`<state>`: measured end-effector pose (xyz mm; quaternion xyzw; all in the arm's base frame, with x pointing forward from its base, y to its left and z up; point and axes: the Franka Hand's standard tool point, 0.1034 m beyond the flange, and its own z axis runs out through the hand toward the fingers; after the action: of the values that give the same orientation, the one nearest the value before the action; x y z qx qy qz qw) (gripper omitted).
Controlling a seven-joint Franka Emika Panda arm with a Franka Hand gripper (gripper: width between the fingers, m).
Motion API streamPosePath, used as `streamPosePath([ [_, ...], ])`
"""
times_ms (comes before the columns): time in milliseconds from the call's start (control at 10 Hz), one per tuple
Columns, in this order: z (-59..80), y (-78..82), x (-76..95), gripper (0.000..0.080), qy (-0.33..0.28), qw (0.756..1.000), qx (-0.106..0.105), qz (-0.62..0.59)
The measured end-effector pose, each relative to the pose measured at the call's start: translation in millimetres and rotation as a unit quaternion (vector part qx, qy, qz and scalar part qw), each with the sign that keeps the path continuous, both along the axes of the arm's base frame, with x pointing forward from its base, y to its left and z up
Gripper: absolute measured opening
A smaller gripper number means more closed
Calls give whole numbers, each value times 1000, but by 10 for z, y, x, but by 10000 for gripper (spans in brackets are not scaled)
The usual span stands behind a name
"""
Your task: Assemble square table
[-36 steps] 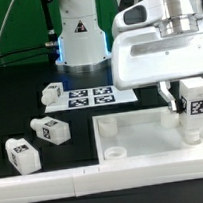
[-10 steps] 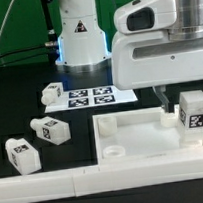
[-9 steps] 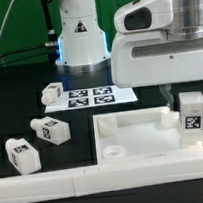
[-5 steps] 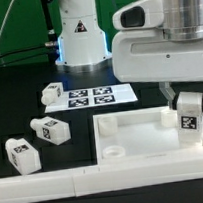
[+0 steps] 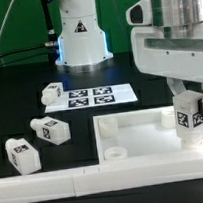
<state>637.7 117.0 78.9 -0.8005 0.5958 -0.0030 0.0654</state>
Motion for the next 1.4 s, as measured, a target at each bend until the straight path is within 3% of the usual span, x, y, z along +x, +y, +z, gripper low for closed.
streamPosePath([
  [100,-7,14,7,284,2,997,25,-76],
  [200,-6,0,4,284,1,995,36,-92],
  [300,-11,10,1,343,2,995,36,-90],
  [400,-17,16,-7,343,0,998,30,-60],
  [600,-16,16,-7,610,-23,990,0,136],
  [800,-24,32,-25,637,-31,962,-23,270],
  [1100,-20,-12,-6,649,-41,928,-37,370],
  [1300,45,-85,113,649,-67,837,-80,537],
  [1400,39,-84,111,649,-68,847,-78,521],
])
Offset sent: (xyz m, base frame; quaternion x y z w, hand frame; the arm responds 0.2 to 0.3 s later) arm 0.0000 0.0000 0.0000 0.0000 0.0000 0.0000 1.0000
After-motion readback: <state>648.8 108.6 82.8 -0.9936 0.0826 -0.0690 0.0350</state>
